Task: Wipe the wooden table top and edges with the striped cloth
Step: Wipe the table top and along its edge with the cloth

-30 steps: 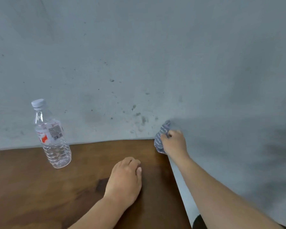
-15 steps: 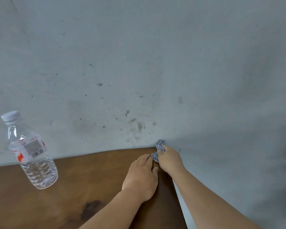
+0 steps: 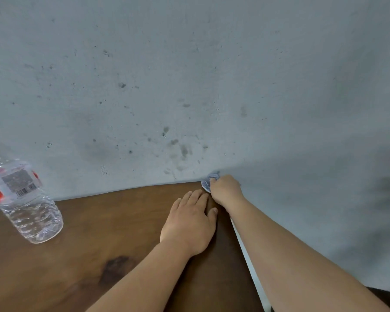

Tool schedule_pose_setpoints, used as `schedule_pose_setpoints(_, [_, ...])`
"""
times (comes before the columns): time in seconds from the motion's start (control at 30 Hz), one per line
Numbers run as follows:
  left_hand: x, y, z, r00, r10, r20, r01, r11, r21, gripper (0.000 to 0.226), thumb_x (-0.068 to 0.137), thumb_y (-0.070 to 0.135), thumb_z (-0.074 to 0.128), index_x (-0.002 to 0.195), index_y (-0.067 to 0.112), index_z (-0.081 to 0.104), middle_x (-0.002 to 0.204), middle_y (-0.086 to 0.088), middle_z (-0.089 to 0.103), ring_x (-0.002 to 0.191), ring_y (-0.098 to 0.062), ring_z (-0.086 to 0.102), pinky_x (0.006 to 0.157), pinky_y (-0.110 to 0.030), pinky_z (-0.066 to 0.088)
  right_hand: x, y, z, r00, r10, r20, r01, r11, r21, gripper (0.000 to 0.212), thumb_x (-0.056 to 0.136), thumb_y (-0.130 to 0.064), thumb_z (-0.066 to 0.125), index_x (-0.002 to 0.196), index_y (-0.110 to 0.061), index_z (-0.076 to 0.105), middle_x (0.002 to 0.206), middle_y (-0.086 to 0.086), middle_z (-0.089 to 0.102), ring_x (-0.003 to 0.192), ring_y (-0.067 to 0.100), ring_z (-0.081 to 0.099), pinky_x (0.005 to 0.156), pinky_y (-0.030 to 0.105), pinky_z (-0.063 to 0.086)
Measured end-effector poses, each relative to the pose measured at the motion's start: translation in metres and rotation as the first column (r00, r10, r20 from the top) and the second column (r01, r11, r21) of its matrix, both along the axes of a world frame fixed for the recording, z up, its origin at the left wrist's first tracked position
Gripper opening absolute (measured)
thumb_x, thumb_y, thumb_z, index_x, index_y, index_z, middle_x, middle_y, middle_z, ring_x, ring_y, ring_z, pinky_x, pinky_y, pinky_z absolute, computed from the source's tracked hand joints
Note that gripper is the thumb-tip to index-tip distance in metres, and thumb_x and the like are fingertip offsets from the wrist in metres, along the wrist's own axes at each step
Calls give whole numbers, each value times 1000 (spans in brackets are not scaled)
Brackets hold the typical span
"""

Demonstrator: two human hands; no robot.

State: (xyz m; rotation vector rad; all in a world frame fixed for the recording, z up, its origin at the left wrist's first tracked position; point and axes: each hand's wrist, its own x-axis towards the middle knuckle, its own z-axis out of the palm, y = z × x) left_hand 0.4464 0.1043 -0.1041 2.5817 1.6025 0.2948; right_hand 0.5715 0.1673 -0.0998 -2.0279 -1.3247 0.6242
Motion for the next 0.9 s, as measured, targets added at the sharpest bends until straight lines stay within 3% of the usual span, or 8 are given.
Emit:
schedule_pose_setpoints(0.13, [0, 0, -1, 1000, -1, 13, 1, 1000, -3, 56, 101, 45, 18, 153, 24, 15, 160, 9, 11, 147, -11, 3, 120, -35, 5, 0, -32, -3, 998, -16, -64, 19, 999, 40, 35, 104, -26, 39, 110, -1, 62, 112, 17, 65, 107, 31, 61, 70, 23, 35])
schedule_pose_setpoints(0.27, [0, -1, -1, 1000, 4, -3, -4, 999, -35, 57, 102, 44, 16, 154, 21, 11, 161, 6, 5, 148, -12, -2, 121, -34, 1, 2, -50, -14, 998, -14, -69, 18, 998, 59, 35, 102, -30, 42, 103, -3, 65, 105, 16, 66, 84, 26, 55, 67, 25, 34])
schedule_pose_setpoints(0.37, [0, -2, 1, 1000, -2, -13, 2, 999, -37, 57, 102, 43, 15, 154, 21, 8, 161, 6, 3, 147, -12, -3, 120, -34, -1, 1, -41, -9, 996, -12, -83, 15, 999, 31, 39, 103, -29, 39, 112, -1, 64, 111, 17, 65, 96, 29, 60, 70, 27, 39])
schedule_pose_setpoints(0.47, [0, -1, 2, 1000, -7, -13, 7, 999, -32, 57, 102, 43, 16, 154, 21, 8, 161, 7, 3, 147, -10, -3, 120, -32, -1, -2, -29, 6, 993, -17, -118, 20, 1000, 18, 37, 104, -23, 39, 123, 2, 60, 124, 20, 61, 115, 33, 58, 83, 32, 45])
schedule_pose_setpoints(0.6, [1, -2, 2, 1000, 2, -27, -2, 1000, -26, 57, 102, 43, 16, 154, 21, 9, 161, 7, 5, 147, -11, -1, 120, -33, 1, 1, -15, 13, 988, -24, -152, 23, 1000, -8, 36, 102, -21, 43, 123, 3, 60, 126, 20, 61, 117, 33, 57, 76, 29, 39])
schedule_pose_setpoints(0.7, [0, -2, 2, 1000, 4, -14, -4, 1000, -23, 57, 102, 44, 18, 153, 21, 12, 161, 7, 8, 147, -10, 1, 121, -33, 2, 0, -18, 11, 992, -7, -125, 8, 1000, 10, 38, 105, -23, 38, 121, 2, 61, 125, 20, 61, 115, 33, 58, 81, 32, 44])
schedule_pose_setpoints(0.77, [0, -3, 3, 1000, 3, -2, -3, 999, -33, 57, 101, 44, 20, 153, 21, 13, 161, 7, 8, 147, -10, 1, 120, -33, 2, -1, -28, 5, 994, -8, -110, 12, 999, 35, 40, 105, -27, 37, 118, 2, 62, 119, 20, 63, 110, 32, 60, 81, 33, 45])
schedule_pose_setpoints(0.9, [-2, -7, 9, 1000, -3, -8, 3, 997, -83, 59, 101, 45, 25, 153, 21, 12, 161, 7, 5, 147, -11, -2, 120, -33, 0, 1, -58, -11, 993, 20, -114, -8, 995, 96, 35, 103, -28, 39, 95, -6, 65, 89, 10, 61, 82, 24, 56, 61, 28, 36])
